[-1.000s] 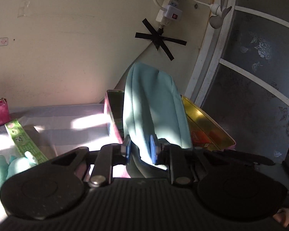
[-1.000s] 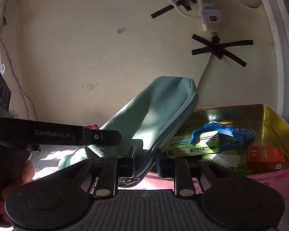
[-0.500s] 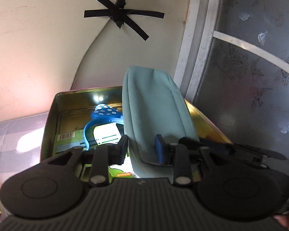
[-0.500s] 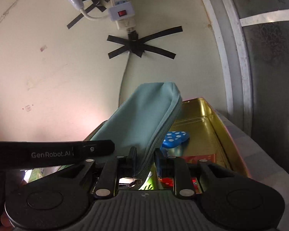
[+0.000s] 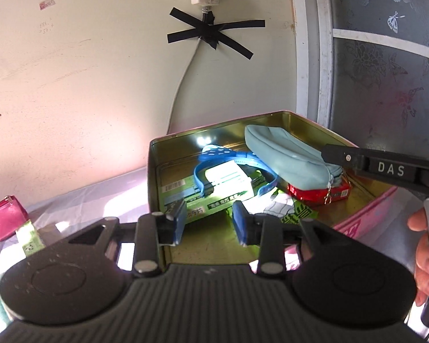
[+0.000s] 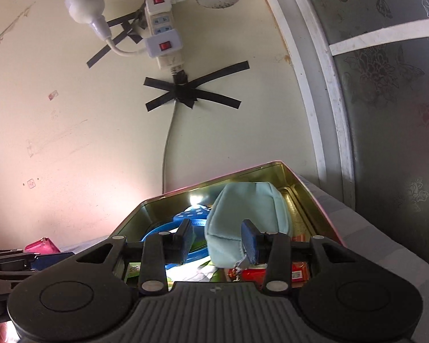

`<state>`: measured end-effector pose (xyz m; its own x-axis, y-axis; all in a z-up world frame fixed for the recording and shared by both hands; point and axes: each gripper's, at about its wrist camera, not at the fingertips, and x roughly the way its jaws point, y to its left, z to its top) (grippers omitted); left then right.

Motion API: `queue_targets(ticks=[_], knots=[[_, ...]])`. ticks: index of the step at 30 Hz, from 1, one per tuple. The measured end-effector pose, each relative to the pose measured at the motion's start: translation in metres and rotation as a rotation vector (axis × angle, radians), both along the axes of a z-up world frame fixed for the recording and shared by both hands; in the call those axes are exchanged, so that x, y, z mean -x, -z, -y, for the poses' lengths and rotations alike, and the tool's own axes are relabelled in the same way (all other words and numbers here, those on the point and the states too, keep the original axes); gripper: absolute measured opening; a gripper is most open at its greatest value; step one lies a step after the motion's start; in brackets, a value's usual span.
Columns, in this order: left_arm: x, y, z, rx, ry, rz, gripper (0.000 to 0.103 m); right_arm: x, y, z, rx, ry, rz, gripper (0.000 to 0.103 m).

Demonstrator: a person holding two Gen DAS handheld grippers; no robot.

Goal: Organize objects
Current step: 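Carry the mint-green pouch into the pink tin and release it, then move the right gripper back to the mint plush toy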

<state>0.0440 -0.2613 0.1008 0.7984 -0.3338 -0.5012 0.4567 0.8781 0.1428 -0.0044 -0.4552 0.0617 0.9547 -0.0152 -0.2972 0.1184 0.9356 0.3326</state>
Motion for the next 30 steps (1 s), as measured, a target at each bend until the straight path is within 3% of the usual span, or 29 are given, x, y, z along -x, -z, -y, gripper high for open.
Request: queue_targets(ticks=[13, 30], knots=[[0.027, 0.001, -0.079, 0.042, -0.098, -0.021, 0.037, 0.037, -0.009, -0.066, 0.044, -0.073, -0.005, 0.034], [0.034, 0.012, -0.17, 0.099, -0.236, -0.043, 0.037, 0.038, -0.007, -0.149, 0.104, -0.183, -0.051, 0.034]])
